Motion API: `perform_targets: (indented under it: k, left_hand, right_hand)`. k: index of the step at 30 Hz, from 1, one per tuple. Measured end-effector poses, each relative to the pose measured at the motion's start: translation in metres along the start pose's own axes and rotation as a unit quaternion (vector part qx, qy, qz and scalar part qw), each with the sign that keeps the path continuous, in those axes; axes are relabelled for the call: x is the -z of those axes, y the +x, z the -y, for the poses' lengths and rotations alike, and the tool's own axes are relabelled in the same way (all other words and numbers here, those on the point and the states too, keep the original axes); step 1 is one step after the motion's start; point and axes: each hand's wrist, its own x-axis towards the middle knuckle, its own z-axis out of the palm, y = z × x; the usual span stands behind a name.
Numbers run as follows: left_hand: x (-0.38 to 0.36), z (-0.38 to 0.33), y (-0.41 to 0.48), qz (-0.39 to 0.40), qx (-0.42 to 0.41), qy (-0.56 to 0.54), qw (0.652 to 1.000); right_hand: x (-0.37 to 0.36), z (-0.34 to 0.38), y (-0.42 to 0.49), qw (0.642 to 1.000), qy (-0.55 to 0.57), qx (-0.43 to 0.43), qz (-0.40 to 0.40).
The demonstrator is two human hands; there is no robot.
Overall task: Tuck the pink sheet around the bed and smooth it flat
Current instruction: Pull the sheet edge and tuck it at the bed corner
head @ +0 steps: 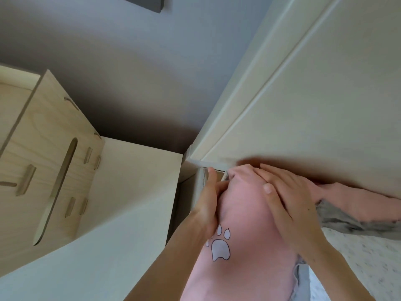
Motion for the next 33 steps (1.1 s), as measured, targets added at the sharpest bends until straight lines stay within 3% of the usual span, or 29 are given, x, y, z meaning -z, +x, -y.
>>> perform_targets:
  k: [3,5,9,13,18,21,23,25,28,33]
  left_hand:
    - [-0.019,0.003,-0.019,0.029,-0.004,0.002,1.0]
    - [-0.028,0.001,-0.03,0.036,-0.008,0.023,0.999]
    - [-0.038,-0.005,-0.047,0.059,-0.005,0.073,0.996]
    - [-0.045,-0.007,-0.056,0.086,0.0,0.122,0.989]
    - [-0.048,-0.009,-0.06,0.094,-0.007,0.146,0.985]
    - [-0.051,-0.023,-0.063,0.025,-0.06,0.189,0.98]
    - [-0.052,-0.036,-0.062,-0.012,-0.145,0.215,0.966]
    - [-0.051,-0.043,-0.063,0.016,-0.203,0.265,0.942]
    - [-0.048,-0.035,-0.062,0.07,-0.178,0.35,0.917]
    - [-0.046,-0.04,-0.051,0.172,-0.088,0.234,0.953]
  right_hand:
    - [0.037,0.01,-0.002,0.998,0.06,0.022,-0.008]
    - [0.061,0.017,0.005,0.99,0.138,0.011,0.035]
    - [0.093,0.028,0.041,0.917,0.283,-0.093,0.265]
    - [0.092,0.019,0.066,0.876,0.135,-0.211,0.414]
    - [0.09,-0.008,0.061,0.821,0.114,-0.357,0.431]
    - [0.08,-0.008,0.066,0.821,0.097,-0.367,0.426]
    - [0.075,-0.009,0.069,0.833,0.075,-0.363,0.41]
    - [0.073,-0.012,0.07,0.841,0.076,-0.355,0.401]
    - [0.073,-0.016,0.066,0.841,0.121,-0.354,0.392]
    - [0.074,-0.017,0.063,0.847,0.144,-0.35,0.373]
